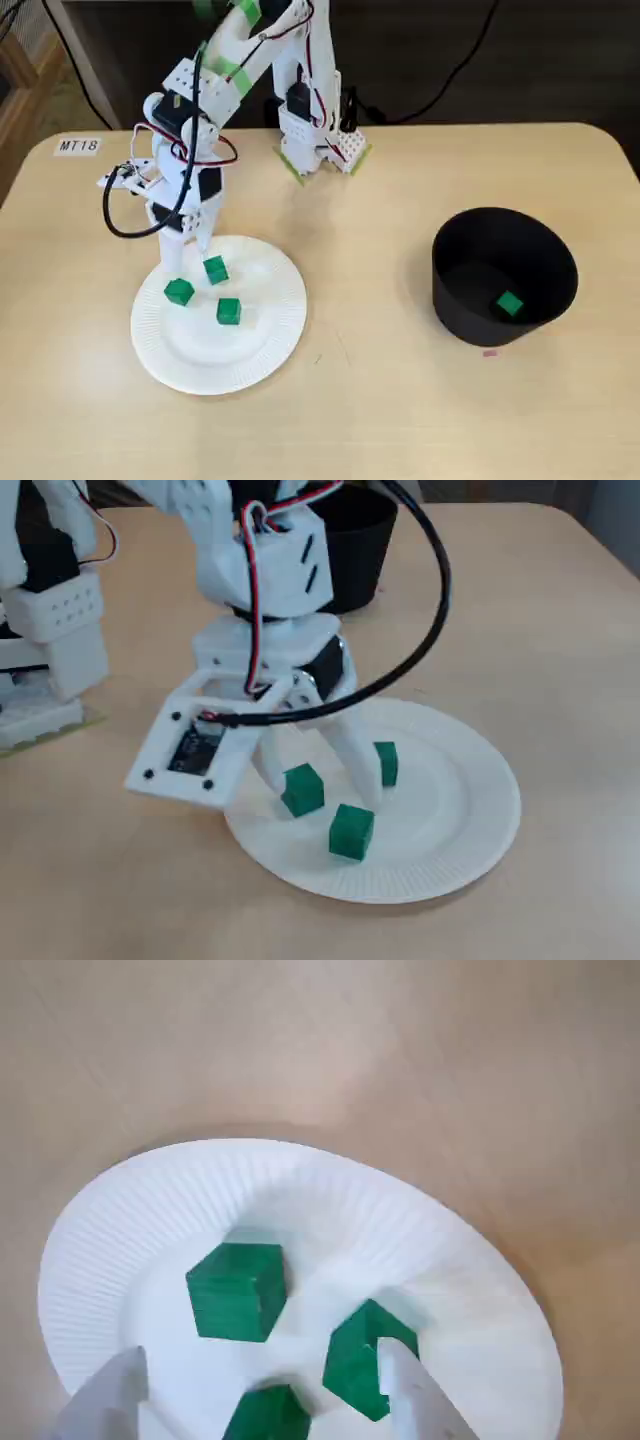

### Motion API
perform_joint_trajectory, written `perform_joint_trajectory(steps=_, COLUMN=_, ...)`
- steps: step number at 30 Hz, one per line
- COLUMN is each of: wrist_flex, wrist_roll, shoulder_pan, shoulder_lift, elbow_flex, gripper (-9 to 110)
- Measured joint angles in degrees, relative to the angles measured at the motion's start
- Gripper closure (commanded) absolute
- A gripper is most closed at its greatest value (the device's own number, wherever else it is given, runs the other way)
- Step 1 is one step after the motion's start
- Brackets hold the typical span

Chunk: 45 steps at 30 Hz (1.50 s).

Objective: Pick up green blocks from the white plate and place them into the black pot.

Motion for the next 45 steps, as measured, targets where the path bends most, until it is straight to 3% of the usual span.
perform_joint_trajectory(steps=18, wrist_flex=4.22, wrist_roll=0.79, shoulder_pan=-1.05, shoulder_lift=-16.61, elbow_flex=-15.91, gripper=72)
perform_joint_trajectory(steps=22, wrist_flex=5.19, wrist_roll=0.79, shoulder_pan=-1.05, shoulder_lift=-19.16, elbow_flex=-18.54, gripper=79)
perform_joint_trajectory(steps=27, wrist_flex=5.27, wrist_roll=2.46, shoulder_pan=-1.05, shoulder_lift=-21.8, elbow_flex=-21.18, gripper=104)
perform_joint_trajectory(steps=34, wrist_flex=8.53, wrist_roll=2.11, shoulder_pan=-1.67, shoulder_lift=-25.22, elbow_flex=-28.3, gripper=104)
perform_joint_trajectory(steps=39, wrist_flex=9.23, wrist_roll=0.97, shoulder_pan=-2.81, shoulder_lift=-20.13, elbow_flex=-29.09, gripper=104)
perform_joint_trajectory(steps=45, wrist_flex=2.72, wrist_roll=3.25, shoulder_pan=-10.99, shoulder_lift=1.85, elbow_flex=-20.39, gripper=104)
